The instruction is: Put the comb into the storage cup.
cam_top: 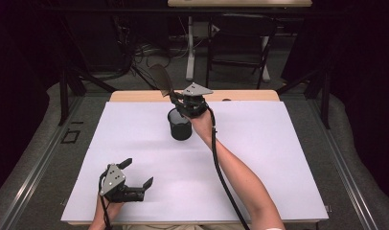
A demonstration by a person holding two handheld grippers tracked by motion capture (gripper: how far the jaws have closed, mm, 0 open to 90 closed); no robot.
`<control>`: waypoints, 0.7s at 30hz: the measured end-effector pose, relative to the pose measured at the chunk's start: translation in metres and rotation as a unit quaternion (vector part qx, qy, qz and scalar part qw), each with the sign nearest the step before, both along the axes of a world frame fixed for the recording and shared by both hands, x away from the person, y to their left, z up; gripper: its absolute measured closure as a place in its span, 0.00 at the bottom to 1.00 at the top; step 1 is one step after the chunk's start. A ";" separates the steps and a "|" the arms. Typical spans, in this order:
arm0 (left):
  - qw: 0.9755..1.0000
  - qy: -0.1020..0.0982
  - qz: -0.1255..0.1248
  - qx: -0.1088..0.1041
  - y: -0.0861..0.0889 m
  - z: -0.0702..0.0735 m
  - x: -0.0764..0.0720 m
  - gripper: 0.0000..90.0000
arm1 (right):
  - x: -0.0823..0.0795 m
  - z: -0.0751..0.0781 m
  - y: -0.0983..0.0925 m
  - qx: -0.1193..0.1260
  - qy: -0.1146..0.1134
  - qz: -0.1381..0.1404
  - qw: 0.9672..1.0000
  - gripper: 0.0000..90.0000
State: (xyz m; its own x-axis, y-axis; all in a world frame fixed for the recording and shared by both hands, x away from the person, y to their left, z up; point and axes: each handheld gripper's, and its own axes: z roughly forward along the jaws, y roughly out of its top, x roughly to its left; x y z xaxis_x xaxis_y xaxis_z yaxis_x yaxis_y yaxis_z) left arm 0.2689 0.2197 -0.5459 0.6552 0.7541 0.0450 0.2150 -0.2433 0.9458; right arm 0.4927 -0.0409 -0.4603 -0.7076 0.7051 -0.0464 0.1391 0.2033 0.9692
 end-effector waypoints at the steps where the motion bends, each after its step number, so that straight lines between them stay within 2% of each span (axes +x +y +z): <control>1: 1.000 0.000 0.000 0.000 0.000 0.000 0.000 0.00 | 0.000 -0.001 0.000 -0.001 0.001 0.000 1.000 0.81; 21: 1.000 0.001 -0.001 0.001 0.000 0.000 0.000 0.00 | 0.003 -0.011 0.001 -0.013 0.014 0.001 1.000 0.81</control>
State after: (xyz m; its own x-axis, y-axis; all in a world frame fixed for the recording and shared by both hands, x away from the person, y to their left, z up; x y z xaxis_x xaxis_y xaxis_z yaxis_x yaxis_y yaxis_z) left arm 0.2693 0.2193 -0.5461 0.6567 0.7528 0.0454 0.2156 -0.2451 0.9452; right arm 0.4954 -0.0398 -0.4713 -0.7104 0.7024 -0.0456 0.1648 0.2289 0.9594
